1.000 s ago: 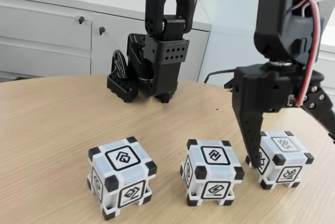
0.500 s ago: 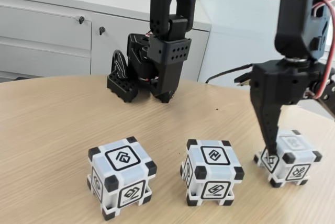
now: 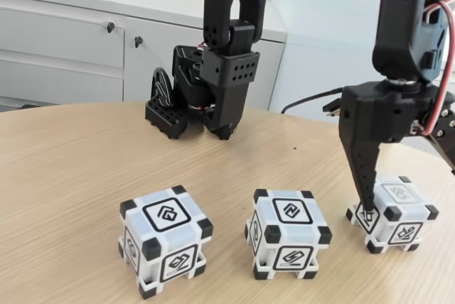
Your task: Stack cubes from left to right.
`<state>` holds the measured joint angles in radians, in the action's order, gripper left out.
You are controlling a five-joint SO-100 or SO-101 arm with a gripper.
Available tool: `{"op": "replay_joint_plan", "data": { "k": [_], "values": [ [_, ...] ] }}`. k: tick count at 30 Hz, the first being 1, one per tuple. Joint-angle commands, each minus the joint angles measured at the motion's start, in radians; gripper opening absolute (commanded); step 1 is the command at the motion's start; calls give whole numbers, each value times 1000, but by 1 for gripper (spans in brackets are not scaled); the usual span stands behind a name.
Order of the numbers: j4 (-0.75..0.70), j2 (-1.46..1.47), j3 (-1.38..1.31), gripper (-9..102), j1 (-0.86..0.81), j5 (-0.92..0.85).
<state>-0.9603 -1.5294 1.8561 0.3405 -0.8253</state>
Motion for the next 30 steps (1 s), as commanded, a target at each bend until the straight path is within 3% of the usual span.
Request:
{"op": "replay_joint_plan", "data": {
  "k": [1, 9, 20, 30],
  "values": [
    [-8, 25, 6, 42, -8, -20],
    [-8, 61, 15, 39, -8, -9],
    [-8, 61, 17, 14, -8, 18],
    [-8, 31, 14, 9, -8, 86]
  ]
}}
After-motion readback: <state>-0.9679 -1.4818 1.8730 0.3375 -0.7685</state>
